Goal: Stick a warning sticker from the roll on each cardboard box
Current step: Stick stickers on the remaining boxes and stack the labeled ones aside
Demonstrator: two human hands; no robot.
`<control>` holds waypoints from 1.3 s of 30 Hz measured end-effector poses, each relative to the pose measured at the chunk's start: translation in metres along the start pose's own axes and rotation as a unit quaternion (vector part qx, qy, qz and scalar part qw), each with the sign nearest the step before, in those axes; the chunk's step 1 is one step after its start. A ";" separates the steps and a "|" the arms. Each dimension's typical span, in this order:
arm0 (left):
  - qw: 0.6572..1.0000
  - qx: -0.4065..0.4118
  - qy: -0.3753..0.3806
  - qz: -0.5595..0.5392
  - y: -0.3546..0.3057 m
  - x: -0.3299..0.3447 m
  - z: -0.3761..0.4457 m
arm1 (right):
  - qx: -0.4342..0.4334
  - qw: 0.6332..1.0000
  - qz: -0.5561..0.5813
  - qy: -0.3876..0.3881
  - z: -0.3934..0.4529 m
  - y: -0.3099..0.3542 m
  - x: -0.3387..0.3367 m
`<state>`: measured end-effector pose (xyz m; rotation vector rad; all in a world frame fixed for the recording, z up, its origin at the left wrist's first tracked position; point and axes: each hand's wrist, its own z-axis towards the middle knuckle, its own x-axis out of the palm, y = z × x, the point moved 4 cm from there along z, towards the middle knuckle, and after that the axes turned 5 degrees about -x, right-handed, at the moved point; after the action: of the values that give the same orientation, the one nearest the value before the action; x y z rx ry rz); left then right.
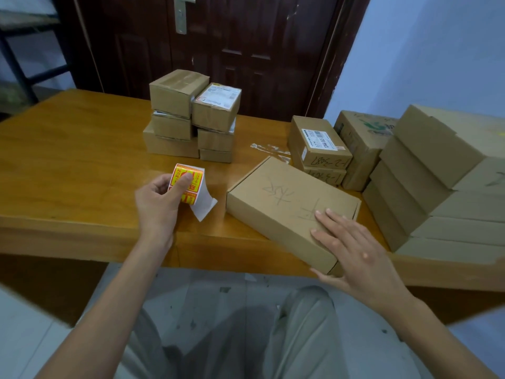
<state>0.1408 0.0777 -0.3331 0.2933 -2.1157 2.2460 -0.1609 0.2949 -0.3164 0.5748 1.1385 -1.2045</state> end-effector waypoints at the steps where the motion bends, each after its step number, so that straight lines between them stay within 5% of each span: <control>1: 1.000 -0.002 0.002 -0.002 0.001 -0.001 0.000 | -0.002 0.999 0.019 -0.030 0.000 0.001 -0.007; 4: 0.999 0.002 0.009 -0.035 -0.001 -0.005 0.000 | 0.085 0.969 0.170 -0.156 0.011 -0.002 -0.045; 8: 0.996 0.089 0.010 -0.013 -0.042 -0.010 0.001 | 0.308 0.836 0.359 -0.278 0.053 -0.035 -0.071; 12: 0.983 0.176 0.027 0.036 -0.099 -0.002 0.004 | 0.420 0.629 0.644 -0.116 0.098 -0.052 -0.031; 15: 0.969 0.222 0.046 0.101 -0.117 0.009 0.002 | 0.470 0.543 0.695 -0.024 0.106 -0.051 0.005; 18: 0.953 0.239 0.054 0.177 -0.111 0.014 -0.002 | 0.472 0.594 0.650 0.042 0.116 -0.060 0.029; 23: 0.957 0.186 0.096 0.200 -0.084 0.024 -0.005 | 0.415 0.819 0.363 0.155 0.136 -0.083 0.031; 26: 0.959 0.174 0.113 0.194 -0.079 0.033 -0.007 | 0.383 0.916 0.091 0.078 0.137 -0.081 0.007; 29: 0.956 0.160 0.123 0.212 -0.073 0.044 -0.003 | 0.270 0.938 0.179 -0.124 0.142 -0.034 -0.023; 33: 0.965 0.084 0.154 0.194 -0.059 0.059 -0.003 | 0.140 0.943 0.282 -0.110 0.158 0.042 -0.021; 39: 0.957 -0.015 0.247 0.148 -0.065 0.054 -0.018 | 0.160 0.934 0.264 -0.180 0.166 0.049 -0.004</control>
<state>0.0966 0.0951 -0.2612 -0.5680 -2.0099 2.1197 -0.0539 0.1716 -0.2603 0.8081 0.4316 -0.9686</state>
